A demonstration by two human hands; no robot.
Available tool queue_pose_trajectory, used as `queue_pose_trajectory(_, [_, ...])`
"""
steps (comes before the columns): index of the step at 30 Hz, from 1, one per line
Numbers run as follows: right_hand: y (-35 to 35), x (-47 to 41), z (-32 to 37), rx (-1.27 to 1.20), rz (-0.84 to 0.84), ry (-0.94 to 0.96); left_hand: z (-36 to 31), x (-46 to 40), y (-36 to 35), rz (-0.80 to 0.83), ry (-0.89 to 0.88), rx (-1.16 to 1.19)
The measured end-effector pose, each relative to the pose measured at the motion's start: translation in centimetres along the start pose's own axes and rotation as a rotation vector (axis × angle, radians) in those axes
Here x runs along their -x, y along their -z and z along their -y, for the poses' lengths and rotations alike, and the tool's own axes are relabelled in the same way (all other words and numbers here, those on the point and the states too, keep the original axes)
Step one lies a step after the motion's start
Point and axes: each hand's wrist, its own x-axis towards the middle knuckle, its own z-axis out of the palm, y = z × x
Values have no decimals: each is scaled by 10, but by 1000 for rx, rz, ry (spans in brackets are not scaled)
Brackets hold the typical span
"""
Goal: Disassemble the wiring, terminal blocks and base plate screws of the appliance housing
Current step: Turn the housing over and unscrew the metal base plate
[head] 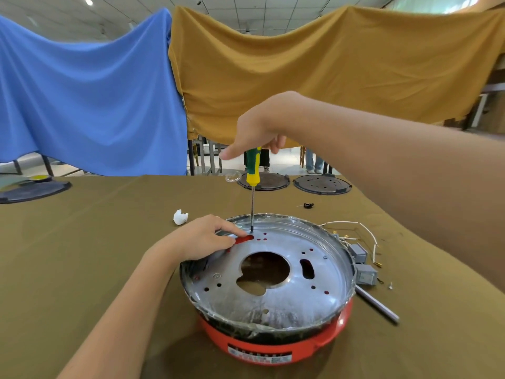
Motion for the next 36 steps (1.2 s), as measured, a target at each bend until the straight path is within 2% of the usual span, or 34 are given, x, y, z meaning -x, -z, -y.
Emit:
queue_pose_trajectory(2, [-5,-3,1,233,-150,-22,-1,0,0,5,-3,-5])
queue_pose_trajectory(4, [-6,-7,1,255,-172,26,0,1,0,7,-1,-14])
queue_pose_trajectory(7, [2,-6,-7,74,-43,118,0,1,1,0,6,-12])
queue_pose_trajectory(10, [4,0,-17,-200,-9,210,0,1,0,-8,0,-15])
queue_pose_trajectory(12, [3,1,-22,-287,-5,247,-1,1,1,-9,-3,-22])
queue_pose_trajectory(15, [-2,2,-23,-311,1,194,-1,0,0,-11,-1,-25])
queue_pose_trajectory(17, [-6,2,-23,-194,-5,106,-1,1,0,-6,2,-30])
queue_pose_trajectory(19, [-11,2,-21,50,-66,-1,-1,0,1,-5,4,-24])
queue_pose_trajectory(22, [-15,0,-17,175,-188,5,-2,0,0,0,15,-22])
queue_pose_trajectory(24, [-12,-1,-18,114,-163,42,-1,0,1,0,14,-25])
queue_pose_trajectory(28, [-2,3,-26,-338,-5,155,0,0,0,-8,9,-12])
queue_pose_trajectory(30, [-1,5,-27,-455,25,211,0,0,0,-9,5,-13])
queue_pose_trajectory(34, [0,6,-13,-435,22,150,0,1,0,-13,-13,-9])
queue_pose_trajectory(36, [0,5,-8,-232,22,40,0,1,0,-8,-17,-17])
